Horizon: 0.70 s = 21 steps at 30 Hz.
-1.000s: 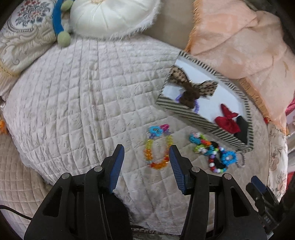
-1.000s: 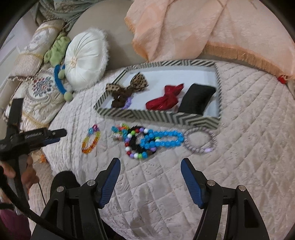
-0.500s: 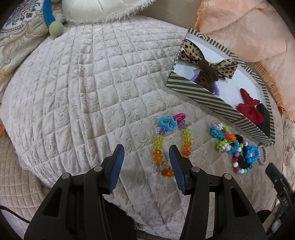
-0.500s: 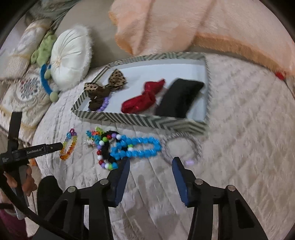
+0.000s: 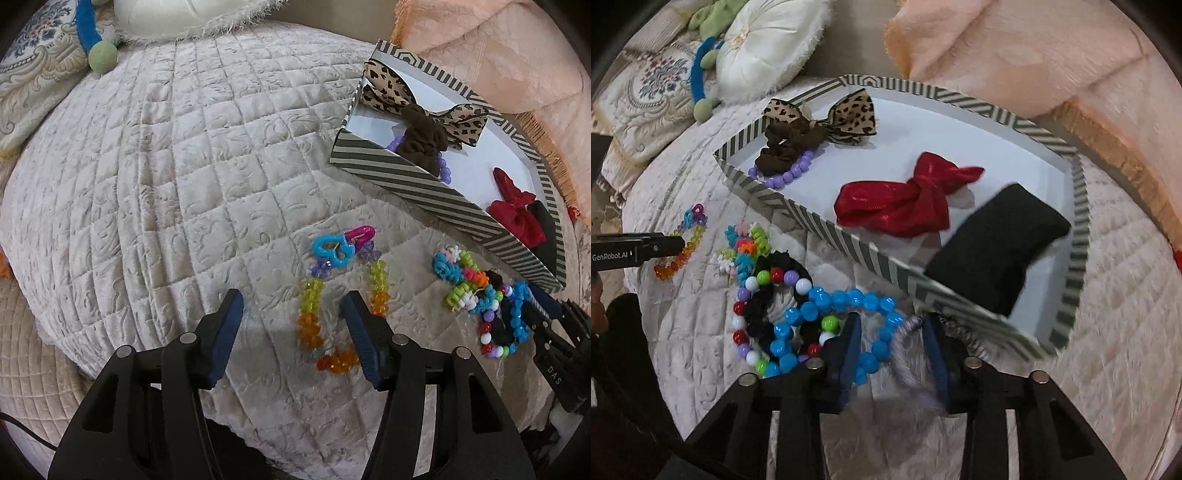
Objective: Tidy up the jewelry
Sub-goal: 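Move the right tool to the grey twisted bracelet while the left tool approaches the orange beaded bracelet, then grasp the grey twisted bracelet with the right tool while the left tool grasps the orange beaded bracelet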
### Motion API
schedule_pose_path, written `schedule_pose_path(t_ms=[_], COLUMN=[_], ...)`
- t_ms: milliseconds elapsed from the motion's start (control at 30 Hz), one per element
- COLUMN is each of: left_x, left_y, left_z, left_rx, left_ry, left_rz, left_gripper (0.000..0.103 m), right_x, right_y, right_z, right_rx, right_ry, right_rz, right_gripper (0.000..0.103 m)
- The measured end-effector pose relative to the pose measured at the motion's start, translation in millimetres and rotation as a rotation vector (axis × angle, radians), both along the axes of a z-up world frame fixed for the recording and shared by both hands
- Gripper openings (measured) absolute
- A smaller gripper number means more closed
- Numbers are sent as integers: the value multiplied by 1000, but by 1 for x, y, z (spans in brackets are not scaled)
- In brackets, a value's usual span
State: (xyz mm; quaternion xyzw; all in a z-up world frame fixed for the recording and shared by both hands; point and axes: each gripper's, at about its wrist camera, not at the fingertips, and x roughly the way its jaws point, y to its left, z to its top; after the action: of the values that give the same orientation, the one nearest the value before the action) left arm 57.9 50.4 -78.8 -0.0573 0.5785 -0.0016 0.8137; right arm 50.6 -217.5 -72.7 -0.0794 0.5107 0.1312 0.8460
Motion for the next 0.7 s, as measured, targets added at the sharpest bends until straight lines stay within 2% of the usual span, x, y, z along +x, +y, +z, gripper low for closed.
schedule_pose_path(t_ms=[133, 167, 200, 233, 300, 400, 567, 700], left_x=[7, 6, 7, 7, 8, 6, -4, -15], left_y=[-6, -7, -10, -11, -12, -9, -7, -3], left_z=[-2, -1, -1, 0, 2, 4, 22, 35], left_rx=[3, 7, 11, -1, -19, -74, -96, -101], left_ry=[-18, -32, -43, -49, -59, -61, -94, -129], left_rz=[-8, -20, -29, -37, -46, -59, -66, -77], left_gripper=[56, 45, 26, 23, 10, 9, 8, 8], right_x=[0, -1, -3, -6, -14, -25, -45, -52], right_y=[-2, -6, -9, -10, -14, -15, -23, -29], right_z=[-2, 0, 2, 5, 12, 27, 52, 54], right_rx=[51, 74, 96, 112, 140, 178, 230, 229], right_ry=[-1, 2, 1, -2, -15, -45, -86, -90], right_rz=[19, 6, -4, -10, -20, -33, -43, -59], right_gripper=[13, 10, 10, 10, 10, 10, 10, 10])
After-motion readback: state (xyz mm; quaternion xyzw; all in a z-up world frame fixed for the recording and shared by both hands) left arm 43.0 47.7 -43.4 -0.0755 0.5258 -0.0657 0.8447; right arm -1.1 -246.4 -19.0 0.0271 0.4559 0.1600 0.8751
